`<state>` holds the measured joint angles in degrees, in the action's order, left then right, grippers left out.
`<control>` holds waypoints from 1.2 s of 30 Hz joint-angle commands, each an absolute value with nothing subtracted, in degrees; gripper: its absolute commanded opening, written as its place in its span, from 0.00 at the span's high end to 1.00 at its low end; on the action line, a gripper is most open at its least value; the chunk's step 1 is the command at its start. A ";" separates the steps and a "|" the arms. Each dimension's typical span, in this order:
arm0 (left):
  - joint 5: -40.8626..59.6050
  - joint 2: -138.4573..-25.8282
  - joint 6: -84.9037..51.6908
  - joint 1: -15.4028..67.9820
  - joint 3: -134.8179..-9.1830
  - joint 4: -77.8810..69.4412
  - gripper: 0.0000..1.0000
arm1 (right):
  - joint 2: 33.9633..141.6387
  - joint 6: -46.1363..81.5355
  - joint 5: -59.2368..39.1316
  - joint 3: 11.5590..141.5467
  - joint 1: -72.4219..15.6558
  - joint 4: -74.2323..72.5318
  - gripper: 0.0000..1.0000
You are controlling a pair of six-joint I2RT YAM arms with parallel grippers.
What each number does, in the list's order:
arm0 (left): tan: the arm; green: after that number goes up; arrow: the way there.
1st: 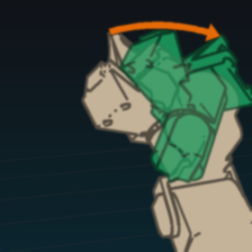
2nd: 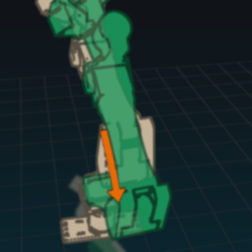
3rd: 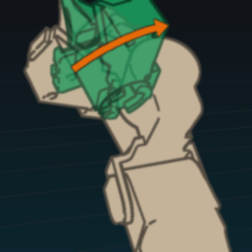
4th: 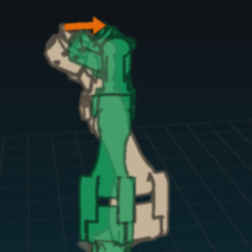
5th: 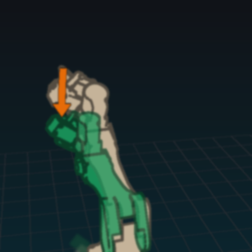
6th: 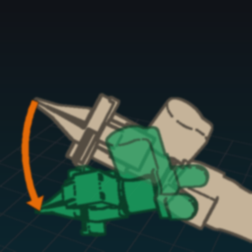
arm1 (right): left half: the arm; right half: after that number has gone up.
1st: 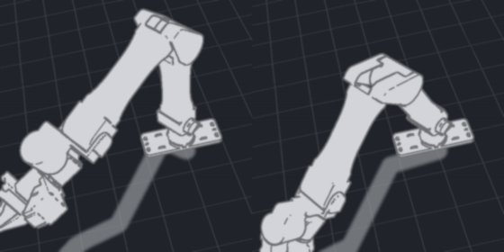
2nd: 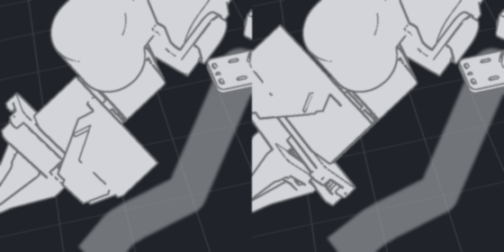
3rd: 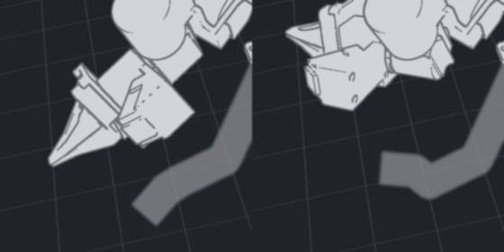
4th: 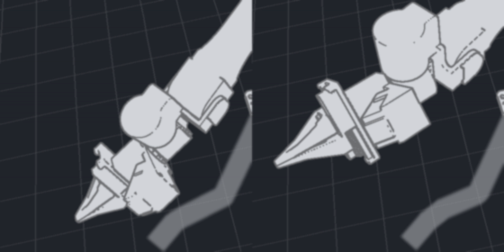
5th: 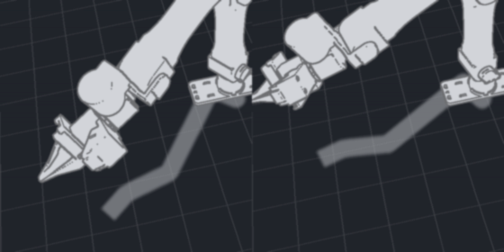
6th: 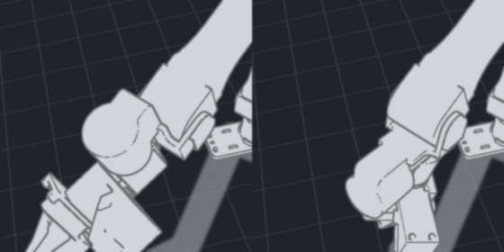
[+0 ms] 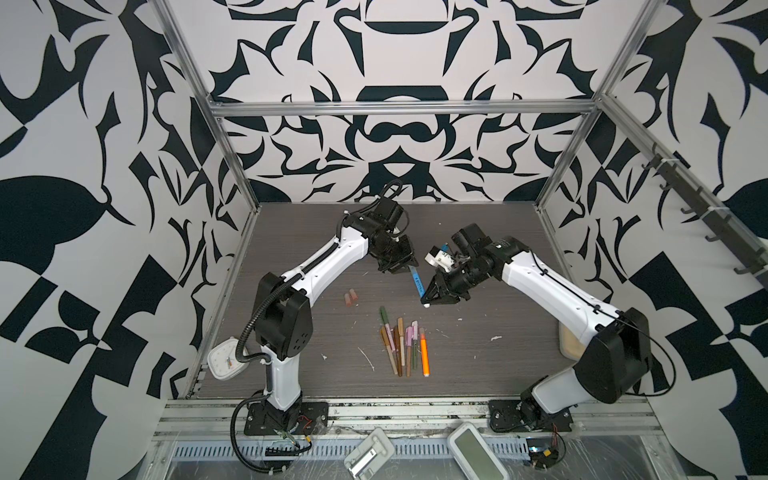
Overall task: Open the pen caps
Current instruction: 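Close the left gripper on the blue highlighter's translucent cap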
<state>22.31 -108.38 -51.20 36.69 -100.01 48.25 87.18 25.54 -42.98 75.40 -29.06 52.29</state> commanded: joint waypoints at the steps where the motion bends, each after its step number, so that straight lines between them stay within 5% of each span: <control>1: 23.23 -106.33 -50.80 37.18 -99.41 49.42 0.68 | 87.43 25.54 -42.46 77.96 -28.83 52.57 0.98; 3: 23.41 -106.30 -50.80 37.31 -99.40 49.20 0.69 | 87.62 25.43 -42.43 78.22 -28.83 52.59 0.98; 7: 22.89 -105.83 -50.71 37.35 -99.17 48.76 0.88 | 87.95 25.32 -42.54 78.32 -28.81 52.73 0.98; 14: 23.88 -105.92 -50.79 37.44 -99.04 48.13 0.73 | 88.29 25.28 -42.25 78.79 -28.63 52.66 0.98; 24: 24.27 -104.15 -51.06 37.62 -97.15 46.92 0.81 | 88.84 25.09 -41.92 79.36 -28.30 52.73 0.98; 28: 24.48 -103.67 -50.98 37.62 -96.52 45.18 1.00 | 89.06 25.05 -41.77 79.89 -28.30 52.73 0.97; 33: 24.84 -102.97 -51.31 37.62 -95.42 44.23 1.00 | 89.62 26.35 -41.53 80.33 -28.13 50.91 0.75; 36: 25.17 -102.67 -51.56 37.75 -95.04 43.53 1.00 | 90.56 28.59 -41.92 80.33 -27.92 47.95 0.74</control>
